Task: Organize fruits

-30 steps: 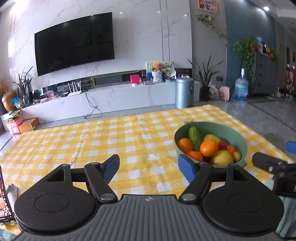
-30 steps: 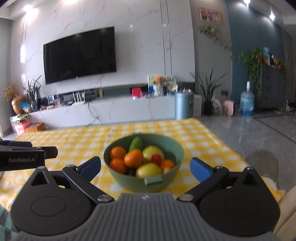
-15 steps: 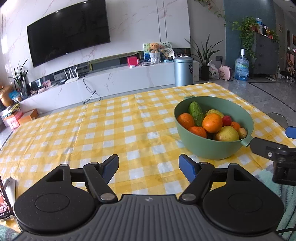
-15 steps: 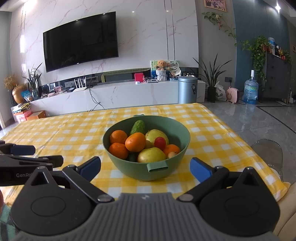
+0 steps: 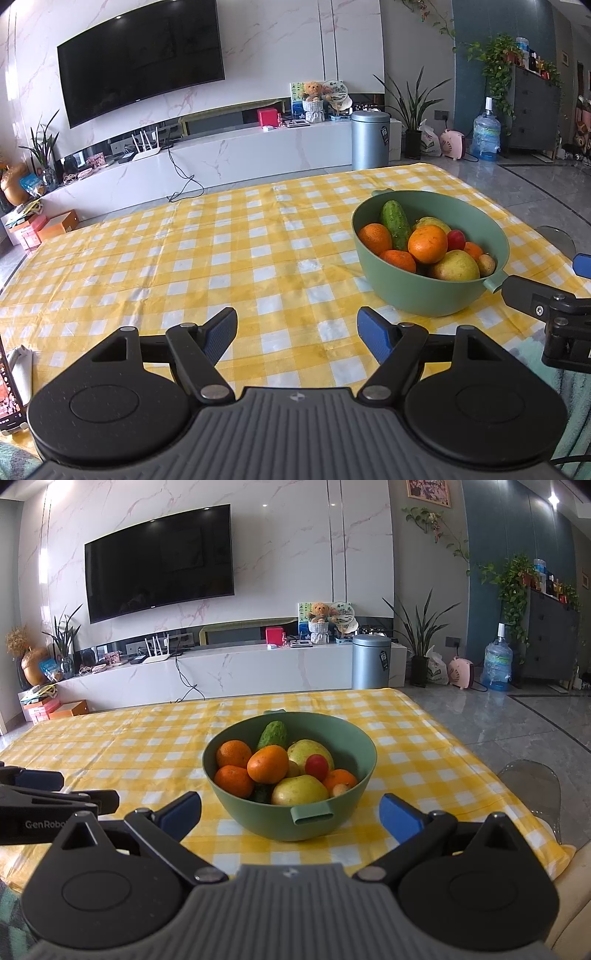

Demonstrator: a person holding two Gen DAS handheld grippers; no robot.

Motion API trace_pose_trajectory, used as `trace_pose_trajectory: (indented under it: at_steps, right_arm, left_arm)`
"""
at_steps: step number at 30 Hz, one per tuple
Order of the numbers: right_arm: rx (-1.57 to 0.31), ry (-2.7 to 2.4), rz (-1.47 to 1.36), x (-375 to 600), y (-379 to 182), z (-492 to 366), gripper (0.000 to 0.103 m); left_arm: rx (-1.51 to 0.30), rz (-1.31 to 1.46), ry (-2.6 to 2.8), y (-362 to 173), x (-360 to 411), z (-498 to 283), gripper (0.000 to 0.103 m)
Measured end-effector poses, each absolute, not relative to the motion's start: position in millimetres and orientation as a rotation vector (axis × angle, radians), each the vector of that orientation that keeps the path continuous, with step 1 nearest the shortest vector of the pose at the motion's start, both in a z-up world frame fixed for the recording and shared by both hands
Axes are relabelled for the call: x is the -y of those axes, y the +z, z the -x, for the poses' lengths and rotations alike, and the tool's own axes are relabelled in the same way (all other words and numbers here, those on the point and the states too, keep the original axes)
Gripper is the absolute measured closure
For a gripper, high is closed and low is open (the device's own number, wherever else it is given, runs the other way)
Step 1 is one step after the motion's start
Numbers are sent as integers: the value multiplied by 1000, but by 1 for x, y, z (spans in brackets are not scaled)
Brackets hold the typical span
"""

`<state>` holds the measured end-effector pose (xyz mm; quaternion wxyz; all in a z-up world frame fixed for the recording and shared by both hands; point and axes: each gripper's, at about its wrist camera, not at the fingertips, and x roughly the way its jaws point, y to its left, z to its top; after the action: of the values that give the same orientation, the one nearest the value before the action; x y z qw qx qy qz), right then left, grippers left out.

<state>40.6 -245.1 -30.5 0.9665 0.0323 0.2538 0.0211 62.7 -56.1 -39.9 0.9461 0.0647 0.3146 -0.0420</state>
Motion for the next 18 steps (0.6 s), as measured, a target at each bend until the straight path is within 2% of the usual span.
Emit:
trace_pose_trajectory:
  at_steps: [18]
  right_arm:
    - [-513,42,-65,245,-31,-41,4]
  left_arm:
    - [-644,-130,-83,-41,56,-63,16]
